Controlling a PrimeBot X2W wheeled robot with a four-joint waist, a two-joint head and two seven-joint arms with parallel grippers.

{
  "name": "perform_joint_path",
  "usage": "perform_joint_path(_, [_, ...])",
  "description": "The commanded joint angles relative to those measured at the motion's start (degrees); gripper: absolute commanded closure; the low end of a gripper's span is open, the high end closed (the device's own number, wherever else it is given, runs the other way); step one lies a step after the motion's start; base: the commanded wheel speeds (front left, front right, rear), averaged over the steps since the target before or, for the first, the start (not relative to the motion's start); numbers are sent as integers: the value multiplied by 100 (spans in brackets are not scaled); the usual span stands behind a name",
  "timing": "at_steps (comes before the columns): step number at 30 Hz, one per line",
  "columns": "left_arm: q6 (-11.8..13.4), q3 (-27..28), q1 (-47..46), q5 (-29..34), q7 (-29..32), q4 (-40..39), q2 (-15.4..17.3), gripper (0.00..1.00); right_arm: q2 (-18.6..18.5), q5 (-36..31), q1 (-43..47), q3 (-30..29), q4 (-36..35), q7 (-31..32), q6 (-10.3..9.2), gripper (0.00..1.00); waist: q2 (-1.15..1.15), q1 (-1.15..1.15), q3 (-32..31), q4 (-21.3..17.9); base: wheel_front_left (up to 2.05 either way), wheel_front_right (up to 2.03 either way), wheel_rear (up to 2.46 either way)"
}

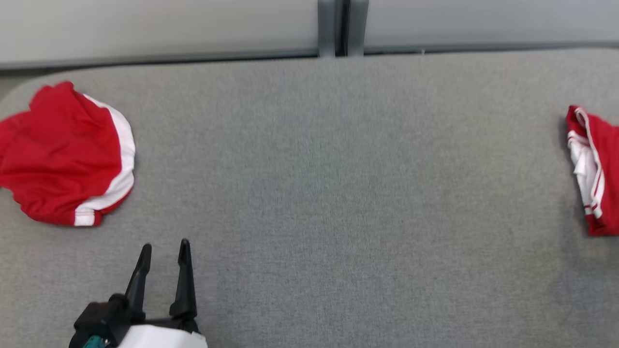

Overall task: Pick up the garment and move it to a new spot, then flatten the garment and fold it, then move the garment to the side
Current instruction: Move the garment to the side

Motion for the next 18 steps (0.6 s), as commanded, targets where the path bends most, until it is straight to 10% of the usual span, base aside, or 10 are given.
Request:
perform_joint_path(1, [20,51,95,-23,-7,20,23,0,139,-33,273,-56,-198,-25,-1,0,0,0,-550,62,0,0,0])
perform_joint_path(10, [-168,470,546,194,-6,304,22,0,1980,-633,2971,-291,-2498,-14,-1,0,0,0,-1501,217,0,0,0])
perform_joint_path(18, [-321,597,552,279,-6,554,21,0,2405,-800,3586,-237,-2372,-16,-1,0,0,0,-1654,144,0,0,0])
